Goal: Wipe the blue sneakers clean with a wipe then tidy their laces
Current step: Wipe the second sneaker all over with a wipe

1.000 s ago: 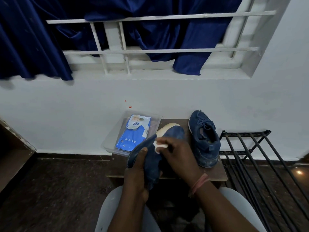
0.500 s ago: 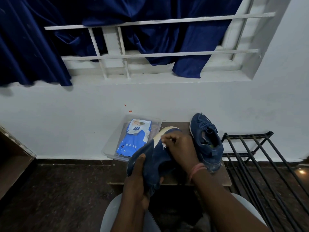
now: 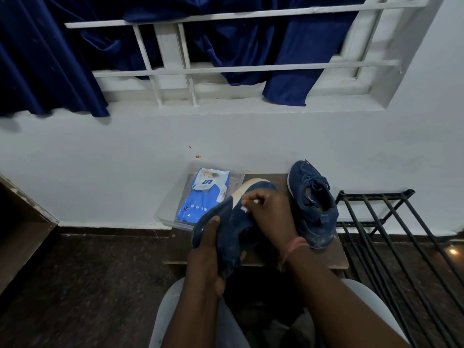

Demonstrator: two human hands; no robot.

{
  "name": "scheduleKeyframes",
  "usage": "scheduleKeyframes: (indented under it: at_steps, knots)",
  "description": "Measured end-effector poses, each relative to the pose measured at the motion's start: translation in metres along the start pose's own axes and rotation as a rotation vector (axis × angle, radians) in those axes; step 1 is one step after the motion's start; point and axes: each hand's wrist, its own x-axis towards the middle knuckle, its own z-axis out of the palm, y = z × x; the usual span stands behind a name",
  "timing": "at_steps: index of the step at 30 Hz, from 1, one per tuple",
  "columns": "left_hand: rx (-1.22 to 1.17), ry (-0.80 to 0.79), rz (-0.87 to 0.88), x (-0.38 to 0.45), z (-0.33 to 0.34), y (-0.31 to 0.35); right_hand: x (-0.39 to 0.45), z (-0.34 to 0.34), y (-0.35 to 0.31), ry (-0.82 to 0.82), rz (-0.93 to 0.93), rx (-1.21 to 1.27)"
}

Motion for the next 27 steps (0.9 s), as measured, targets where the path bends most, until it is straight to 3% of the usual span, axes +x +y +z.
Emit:
scheduleKeyframes:
  at_steps: [3,7,10,13,16,18,19,22,23,25,27]
  knots:
    - [0.069,-0.033,0.037,0.002,-0.004,0.001,-0.036,-0.002,-0.016,-0.14,-0.089,0.029]
    - [0.075,-0.049,0.013,-0.001,-0.005,0.002,-0.058,-0.013,-0.027,-0.118,-0.15,0.09]
    - [0.087,0.055,-0.044,-0.002,0.001,0.007,-0.054,-0.028,-0.007,-0.079,-0.034,0.078]
    - [0.108,0.32,-0.031,0.018,0.01,0.015,-0.038,-0.039,0.016,0.045,0.085,-0.003]
    - [0.025,0.358,0.073,0.027,0.004,0.009,-0.034,-0.026,0.016,-0.033,0.095,-0.016]
    - [0.119,0.319,0.063,0.019,-0.003,0.007,-0.033,-0.01,0.012,-0.07,0.087,-0.079]
    - [0.169,0.374,0.115,0.017,-0.01,0.003,-0.029,-0.004,0.011,-0.059,0.09,-0.127]
    - [0.025,0.28,0.059,-0.01,0.01,0.004,-0.006,0.003,0.016,0.026,0.132,-0.232]
    - [-0.066,0.155,0.098,-0.01,0.003,0.006,0.002,0.002,0.016,0.055,0.141,-0.273]
    - [-0.09,0.285,0.111,0.002,0.008,0.018,0.01,-0.002,0.016,0.11,0.136,-0.323]
    - [0.037,0.392,0.073,0.002,0.018,0.027,0.008,-0.008,0.01,0.171,0.108,-0.193]
